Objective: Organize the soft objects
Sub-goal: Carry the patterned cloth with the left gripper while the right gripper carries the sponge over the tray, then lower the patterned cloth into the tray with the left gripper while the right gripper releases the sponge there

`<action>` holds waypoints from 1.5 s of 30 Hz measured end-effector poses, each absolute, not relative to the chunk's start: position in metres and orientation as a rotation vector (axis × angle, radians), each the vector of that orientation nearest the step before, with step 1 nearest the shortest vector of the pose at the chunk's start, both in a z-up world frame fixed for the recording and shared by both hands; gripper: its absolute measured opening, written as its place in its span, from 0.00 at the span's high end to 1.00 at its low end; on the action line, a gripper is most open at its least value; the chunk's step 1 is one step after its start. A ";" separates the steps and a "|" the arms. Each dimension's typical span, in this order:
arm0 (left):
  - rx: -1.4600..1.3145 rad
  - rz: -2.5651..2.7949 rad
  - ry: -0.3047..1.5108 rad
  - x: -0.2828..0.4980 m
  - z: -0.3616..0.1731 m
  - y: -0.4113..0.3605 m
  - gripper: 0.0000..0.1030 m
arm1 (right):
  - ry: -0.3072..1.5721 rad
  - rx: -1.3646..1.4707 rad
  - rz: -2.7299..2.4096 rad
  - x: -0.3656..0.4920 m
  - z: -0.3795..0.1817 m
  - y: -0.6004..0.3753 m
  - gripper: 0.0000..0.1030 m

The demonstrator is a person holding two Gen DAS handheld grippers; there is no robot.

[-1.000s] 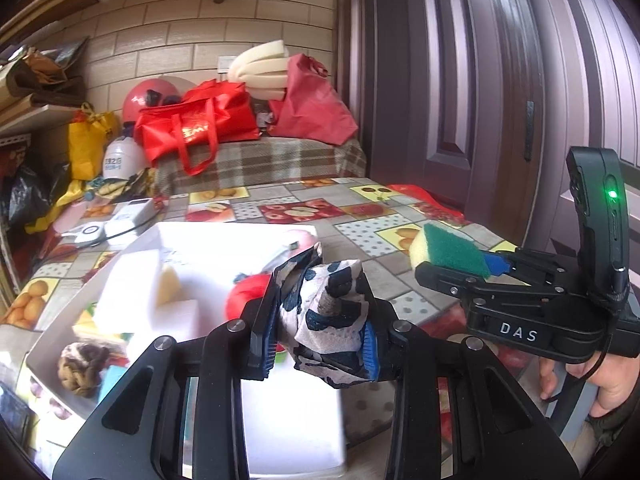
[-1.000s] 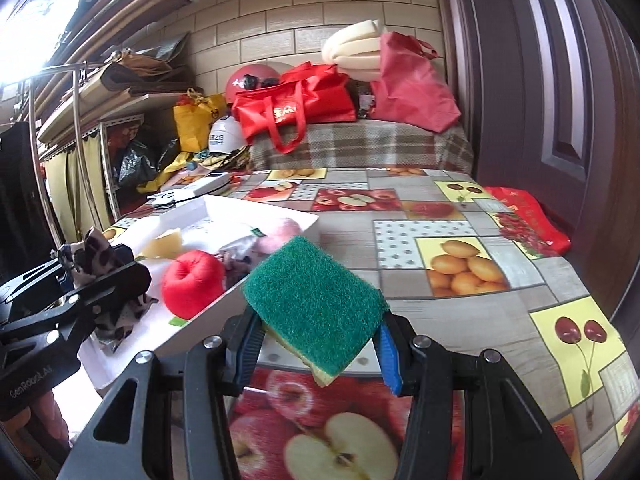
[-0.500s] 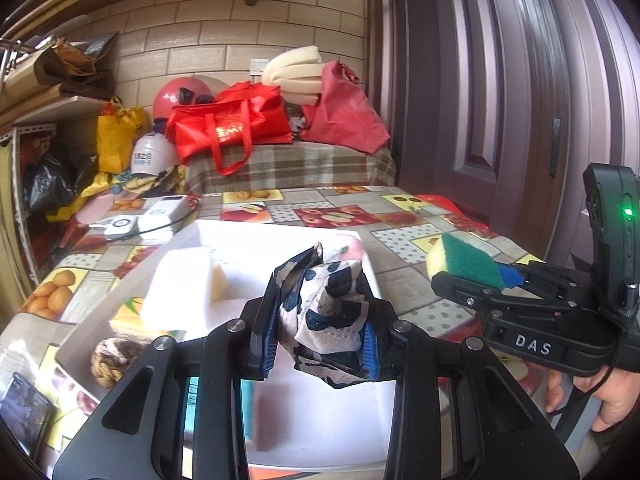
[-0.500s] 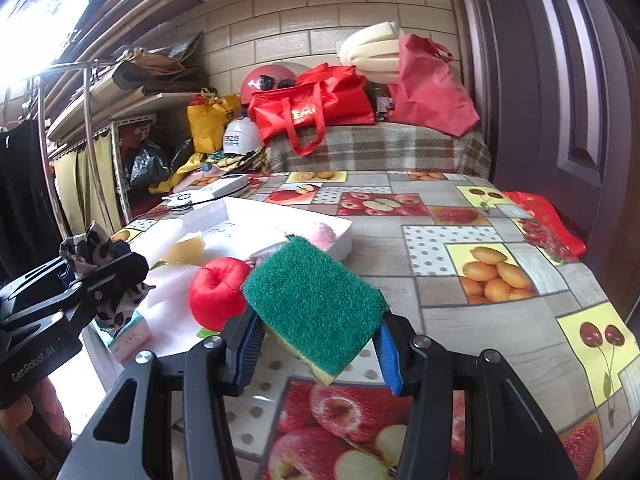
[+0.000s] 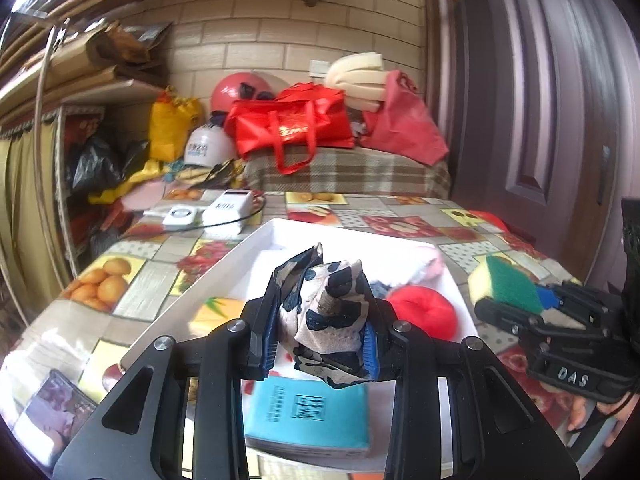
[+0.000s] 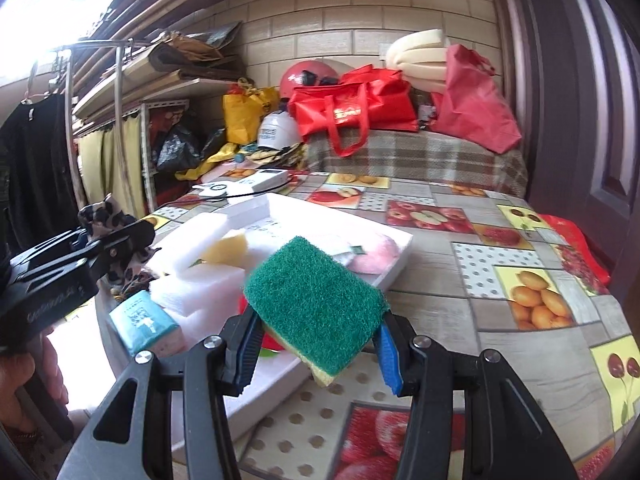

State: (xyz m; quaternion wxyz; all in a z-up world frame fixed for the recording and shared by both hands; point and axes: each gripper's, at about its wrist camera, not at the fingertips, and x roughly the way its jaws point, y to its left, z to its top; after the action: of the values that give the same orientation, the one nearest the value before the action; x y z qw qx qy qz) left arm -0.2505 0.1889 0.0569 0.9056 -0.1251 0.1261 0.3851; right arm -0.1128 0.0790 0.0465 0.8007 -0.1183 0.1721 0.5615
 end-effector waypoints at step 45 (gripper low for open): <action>-0.436 0.850 0.463 -0.207 0.036 0.271 0.68 | 0.384 -0.399 1.259 -0.105 0.043 0.159 0.52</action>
State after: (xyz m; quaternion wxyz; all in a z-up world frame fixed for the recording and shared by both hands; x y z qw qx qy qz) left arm -0.2067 0.2710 0.0365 0.8624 -0.2080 0.2209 0.4053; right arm -0.1053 0.1585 0.0434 0.7727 -0.1841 0.1773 0.5810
